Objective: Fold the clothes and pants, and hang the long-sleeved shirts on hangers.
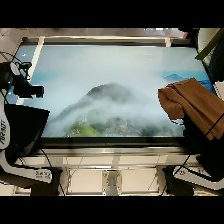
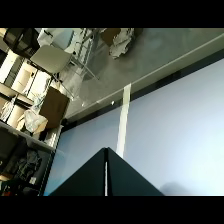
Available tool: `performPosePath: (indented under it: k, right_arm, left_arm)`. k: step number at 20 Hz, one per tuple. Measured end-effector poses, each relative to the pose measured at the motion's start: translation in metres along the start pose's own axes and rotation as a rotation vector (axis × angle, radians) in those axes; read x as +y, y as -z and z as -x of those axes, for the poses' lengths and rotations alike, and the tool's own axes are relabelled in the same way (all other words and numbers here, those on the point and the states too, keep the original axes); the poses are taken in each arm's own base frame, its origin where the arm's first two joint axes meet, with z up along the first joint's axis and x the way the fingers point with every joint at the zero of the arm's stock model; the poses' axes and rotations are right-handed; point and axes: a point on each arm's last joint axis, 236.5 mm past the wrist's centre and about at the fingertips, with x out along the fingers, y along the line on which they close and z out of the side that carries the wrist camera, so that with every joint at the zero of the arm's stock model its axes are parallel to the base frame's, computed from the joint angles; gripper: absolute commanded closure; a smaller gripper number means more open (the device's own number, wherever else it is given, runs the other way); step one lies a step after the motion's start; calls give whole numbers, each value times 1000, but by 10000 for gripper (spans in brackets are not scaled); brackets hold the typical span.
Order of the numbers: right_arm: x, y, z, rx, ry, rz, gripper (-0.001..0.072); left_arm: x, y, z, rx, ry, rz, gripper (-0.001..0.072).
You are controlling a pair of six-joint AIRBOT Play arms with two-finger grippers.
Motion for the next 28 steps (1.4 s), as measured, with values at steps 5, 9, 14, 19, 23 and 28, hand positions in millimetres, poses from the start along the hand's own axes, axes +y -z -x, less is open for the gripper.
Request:
performPosePath:
  k: [5,9,14,19,23,28]
  right_arm:
    - [1,-13,0,-54,-3,-1,703]
    - [1,-16,0,-68,-4,0,702]
    - [1,-21,1,-87,0,42,702]
    - [-15,-27,2,-110,67,102,702]
    - [-37,-30,5,-115,164,152,702]
    - [-56,-33,9,-116,250,192,702]
  left_arm:
    - [0,12,-23,85,-4,12,275]
    - [-9,31,-49,202,14,0,46]
    - [-27,43,-71,301,-18,-67,33]
    - [-26,46,-77,366,-228,-196,34]
    - [-25,45,-72,391,-346,-247,37]
    - [-10,60,-65,460,-409,-185,37]
